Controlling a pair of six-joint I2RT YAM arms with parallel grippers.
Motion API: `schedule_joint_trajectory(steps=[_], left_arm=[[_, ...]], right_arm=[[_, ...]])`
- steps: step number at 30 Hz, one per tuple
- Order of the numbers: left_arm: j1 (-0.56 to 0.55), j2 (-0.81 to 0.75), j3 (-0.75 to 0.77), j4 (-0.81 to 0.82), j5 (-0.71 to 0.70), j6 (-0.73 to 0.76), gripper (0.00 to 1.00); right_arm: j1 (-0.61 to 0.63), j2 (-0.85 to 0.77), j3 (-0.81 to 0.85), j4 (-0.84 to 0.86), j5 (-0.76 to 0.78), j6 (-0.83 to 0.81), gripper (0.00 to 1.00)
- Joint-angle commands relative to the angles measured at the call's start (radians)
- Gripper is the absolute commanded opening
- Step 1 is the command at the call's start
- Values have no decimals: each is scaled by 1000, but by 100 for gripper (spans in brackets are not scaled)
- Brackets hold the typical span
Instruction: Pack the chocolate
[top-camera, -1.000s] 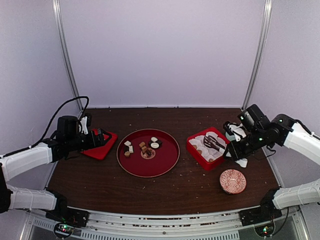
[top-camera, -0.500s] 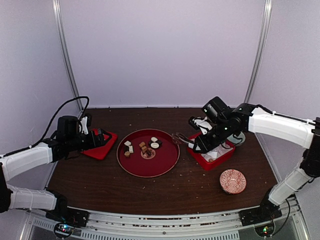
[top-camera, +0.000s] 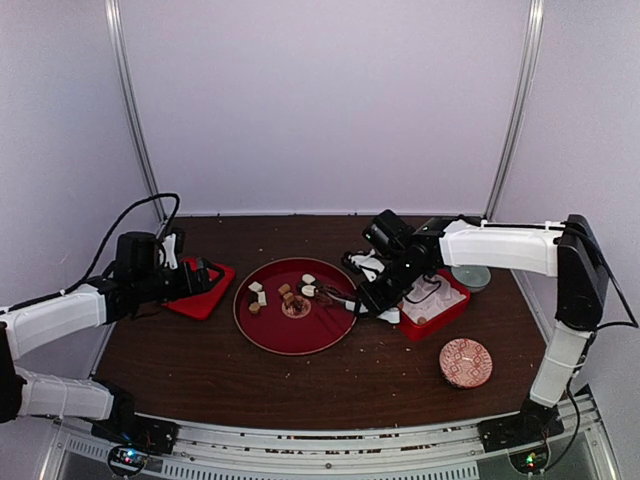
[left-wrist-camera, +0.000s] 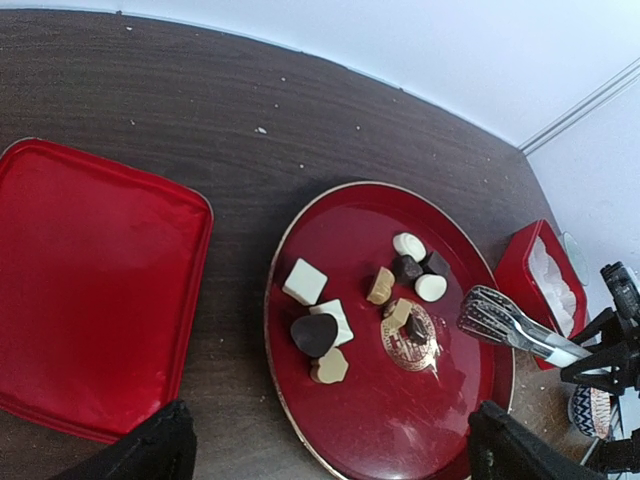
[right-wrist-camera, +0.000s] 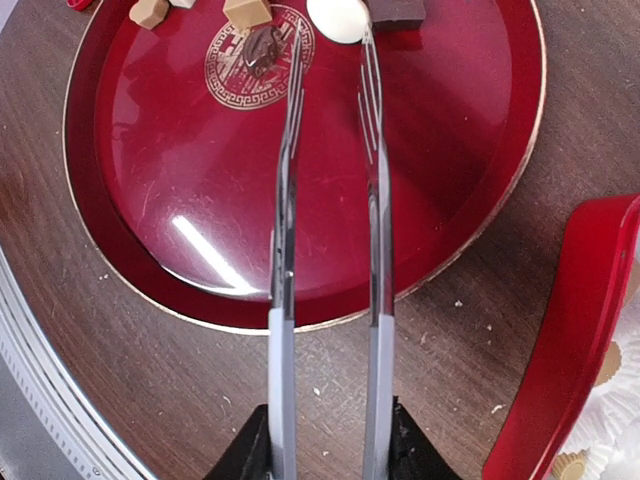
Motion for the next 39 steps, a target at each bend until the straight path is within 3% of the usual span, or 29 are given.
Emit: schedule_joint_trajectory(steps=[1,17,39], left_arm=[[-4,12,21,52,11,-3,97],[-4,35,29,53,3,5,97],[-4,50,27,66,2,6,97]], right_arm=[[6,47,58,42,-29,-19,33],[6,199,180,12,-17,-45,36],[8,282,330,-24,-64,-54,41]])
